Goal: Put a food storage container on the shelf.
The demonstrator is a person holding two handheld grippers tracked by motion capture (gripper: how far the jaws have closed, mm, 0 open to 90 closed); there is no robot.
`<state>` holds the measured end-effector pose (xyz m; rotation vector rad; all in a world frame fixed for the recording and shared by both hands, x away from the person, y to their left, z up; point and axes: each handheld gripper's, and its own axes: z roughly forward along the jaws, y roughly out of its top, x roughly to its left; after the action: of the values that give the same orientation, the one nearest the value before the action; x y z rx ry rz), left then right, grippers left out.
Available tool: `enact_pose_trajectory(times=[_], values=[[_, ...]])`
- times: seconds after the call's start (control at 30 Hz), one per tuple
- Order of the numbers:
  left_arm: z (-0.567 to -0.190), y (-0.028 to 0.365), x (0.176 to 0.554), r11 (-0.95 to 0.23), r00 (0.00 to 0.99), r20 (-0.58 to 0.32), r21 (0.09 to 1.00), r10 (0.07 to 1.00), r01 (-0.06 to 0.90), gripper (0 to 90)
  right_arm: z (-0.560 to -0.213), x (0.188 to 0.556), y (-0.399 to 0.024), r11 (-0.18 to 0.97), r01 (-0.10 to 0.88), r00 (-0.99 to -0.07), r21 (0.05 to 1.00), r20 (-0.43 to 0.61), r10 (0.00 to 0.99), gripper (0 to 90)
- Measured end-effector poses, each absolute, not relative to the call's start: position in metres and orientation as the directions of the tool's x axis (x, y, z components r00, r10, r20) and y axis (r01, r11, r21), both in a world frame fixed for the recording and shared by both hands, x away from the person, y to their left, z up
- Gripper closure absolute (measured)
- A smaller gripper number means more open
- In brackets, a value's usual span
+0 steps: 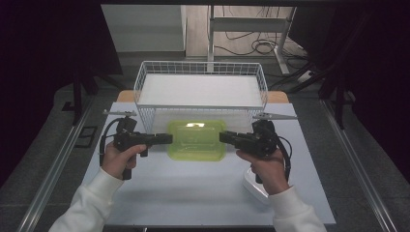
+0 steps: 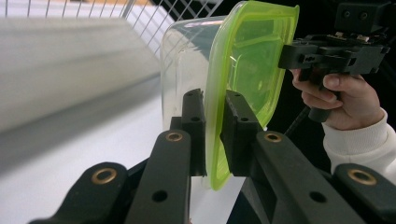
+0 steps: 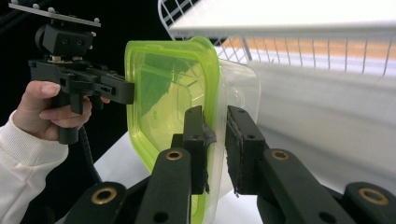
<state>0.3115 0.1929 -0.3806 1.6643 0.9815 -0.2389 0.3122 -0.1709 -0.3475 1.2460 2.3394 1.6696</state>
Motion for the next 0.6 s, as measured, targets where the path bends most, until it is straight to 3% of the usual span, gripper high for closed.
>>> enact_pose_trajectory(times=[0.6], values=[[-0.333, 0.187, 0.365, -0.024, 0.633, -0.596, 0.718, 0.494, 0.695, 80.6, -0.306, 0.367, -0.178, 0.086, 0.569, -0.694, 0.818, 0.422, 0.583, 78.8]])
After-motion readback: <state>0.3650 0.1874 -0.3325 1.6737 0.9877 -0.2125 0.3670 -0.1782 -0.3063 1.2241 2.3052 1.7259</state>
